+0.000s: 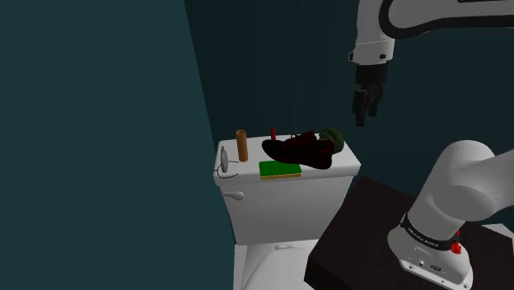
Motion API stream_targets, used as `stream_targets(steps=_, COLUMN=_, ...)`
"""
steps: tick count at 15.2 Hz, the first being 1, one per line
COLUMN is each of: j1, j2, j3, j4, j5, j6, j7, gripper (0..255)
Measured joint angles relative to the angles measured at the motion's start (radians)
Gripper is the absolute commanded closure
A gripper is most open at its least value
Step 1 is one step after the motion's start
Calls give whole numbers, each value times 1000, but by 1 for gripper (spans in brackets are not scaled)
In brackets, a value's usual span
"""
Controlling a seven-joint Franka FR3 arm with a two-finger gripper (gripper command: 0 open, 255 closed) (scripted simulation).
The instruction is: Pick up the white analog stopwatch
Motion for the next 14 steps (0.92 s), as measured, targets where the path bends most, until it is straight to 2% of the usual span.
stream_targets(steps=2, j1=1, j2=7, j3=12, j4=2, j5=9, j6=9, j7=18, gripper=0)
stream_targets(steps=4, j1=4, j2=28, j3=53, j4=5, j5=40, j6=40, j7=79, gripper=0)
stream_targets(steps=8, j1=11, j2=89, j3=152, j4=14, j5=107, j6=127, j7=229, gripper=0)
stream_targets(steps=14, j1=4, j2=225, j3=292, j4=65, j5=162, j6=267, j7=449, gripper=0)
